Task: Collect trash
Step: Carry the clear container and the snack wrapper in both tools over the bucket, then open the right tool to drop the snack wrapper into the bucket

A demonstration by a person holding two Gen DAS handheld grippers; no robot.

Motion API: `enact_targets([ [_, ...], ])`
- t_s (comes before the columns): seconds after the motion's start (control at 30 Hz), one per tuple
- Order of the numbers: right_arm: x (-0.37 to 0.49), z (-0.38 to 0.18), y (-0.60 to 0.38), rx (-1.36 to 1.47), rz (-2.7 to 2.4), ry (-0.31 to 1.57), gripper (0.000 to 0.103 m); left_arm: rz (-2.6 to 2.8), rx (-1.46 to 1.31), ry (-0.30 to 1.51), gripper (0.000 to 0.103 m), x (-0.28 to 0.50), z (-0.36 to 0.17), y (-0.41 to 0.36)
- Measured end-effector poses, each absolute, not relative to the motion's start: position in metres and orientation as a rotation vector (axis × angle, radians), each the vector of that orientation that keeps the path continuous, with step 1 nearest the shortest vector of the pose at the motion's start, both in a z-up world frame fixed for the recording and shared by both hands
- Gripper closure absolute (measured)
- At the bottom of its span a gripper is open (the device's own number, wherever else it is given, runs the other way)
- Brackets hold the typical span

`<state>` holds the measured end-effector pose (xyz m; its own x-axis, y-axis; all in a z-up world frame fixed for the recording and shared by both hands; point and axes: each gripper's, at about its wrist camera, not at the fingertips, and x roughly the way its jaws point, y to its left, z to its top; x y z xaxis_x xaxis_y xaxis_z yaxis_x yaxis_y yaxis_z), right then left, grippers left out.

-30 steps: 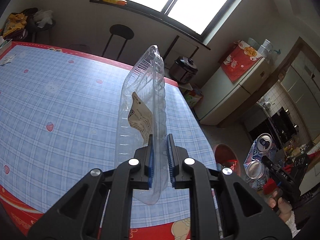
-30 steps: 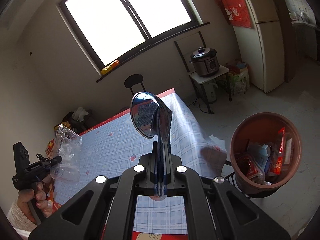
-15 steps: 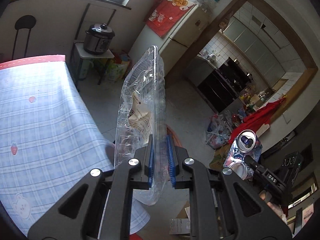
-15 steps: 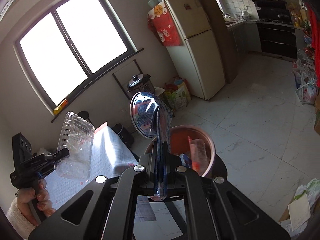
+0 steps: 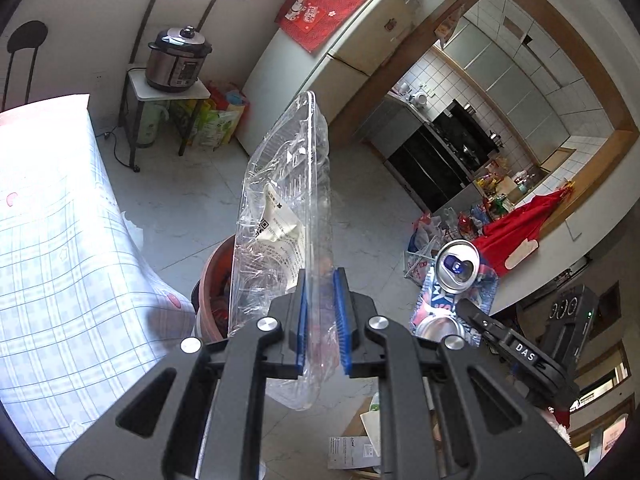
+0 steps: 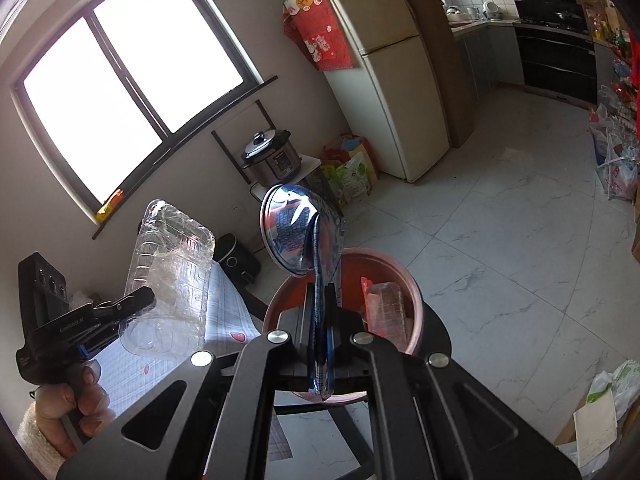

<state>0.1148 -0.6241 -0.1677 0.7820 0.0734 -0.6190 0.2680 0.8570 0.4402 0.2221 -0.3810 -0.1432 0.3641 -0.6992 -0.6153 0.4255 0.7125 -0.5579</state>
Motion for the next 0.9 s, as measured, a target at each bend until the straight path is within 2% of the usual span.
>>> enact_targets([
  [0.27,0.177,-0.172,-0.611,0.531,-0.059,0.714,0.094,-0.675,-0.334,0.943,0.087,0.233,-0.141,-0.351],
  [0.3,0.179,-0.169,-0.609,0.520,-0.057,0.710,0.088,-0.672,-0.333,0.941,0.087,0.234,-0.139,-0.349],
  [0.33,0.180,-0.165,-0.608,0.508,-0.064,0.700,0.075,-0.671,-0.332,0.939,0.087,0.235,-0.138,-0.347],
  [0.47,0.169,-0.145,-0.609,0.491,-0.091,0.643,0.053,-0.680,-0.325,0.937,0.087,0.238,-0.135,-0.349],
  [0.53,0.158,-0.132,-0.611,0.488,-0.115,0.609,0.030,-0.692,-0.323,0.939,0.087,0.238,-0.135,-0.353],
  [0.63,0.139,-0.116,-0.618,0.480,-0.138,0.572,0.012,-0.715,-0.320,0.946,0.087,0.239,-0.136,-0.364],
  [0.73,0.116,-0.104,-0.625,0.465,-0.175,0.549,0.008,-0.741,-0.317,0.965,0.087,0.241,-0.141,-0.380],
  [0.9,0.084,-0.096,-0.650,0.499,-0.238,0.536,0.008,-0.798,-0.335,1.012,0.087,0.246,-0.153,-0.411],
])
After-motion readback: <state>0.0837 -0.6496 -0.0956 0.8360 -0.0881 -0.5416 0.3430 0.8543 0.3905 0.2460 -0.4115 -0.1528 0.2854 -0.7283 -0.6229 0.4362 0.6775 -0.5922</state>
